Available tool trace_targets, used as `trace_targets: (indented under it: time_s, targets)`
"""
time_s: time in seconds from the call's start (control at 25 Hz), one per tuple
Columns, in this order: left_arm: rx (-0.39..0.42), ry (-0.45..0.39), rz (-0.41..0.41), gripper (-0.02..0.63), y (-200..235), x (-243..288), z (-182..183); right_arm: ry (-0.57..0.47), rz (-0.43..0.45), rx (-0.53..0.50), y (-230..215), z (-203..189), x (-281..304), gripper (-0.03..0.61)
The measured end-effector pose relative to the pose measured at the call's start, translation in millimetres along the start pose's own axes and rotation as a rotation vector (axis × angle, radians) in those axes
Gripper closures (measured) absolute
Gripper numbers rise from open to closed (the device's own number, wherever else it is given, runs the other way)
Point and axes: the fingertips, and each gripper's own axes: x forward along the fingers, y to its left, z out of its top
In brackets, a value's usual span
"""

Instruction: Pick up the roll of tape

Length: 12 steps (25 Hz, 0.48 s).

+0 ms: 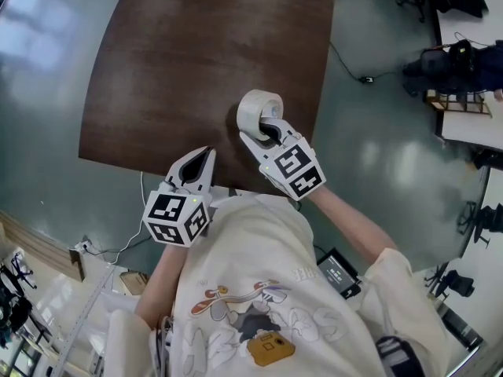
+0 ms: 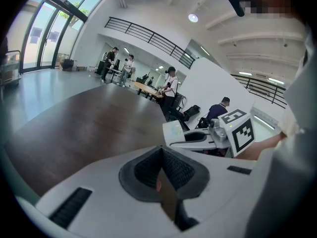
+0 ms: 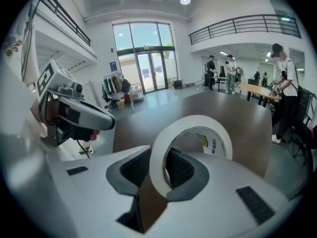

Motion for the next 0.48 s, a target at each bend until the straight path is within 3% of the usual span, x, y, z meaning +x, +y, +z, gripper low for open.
trace_targets:
  time_s: [0.48]
  targets:
    - [0.008, -0.059, 0.002, 0.609, -2, -18, 22, -0.255, -0.041, -0.052, 22, 83, -79, 0.485]
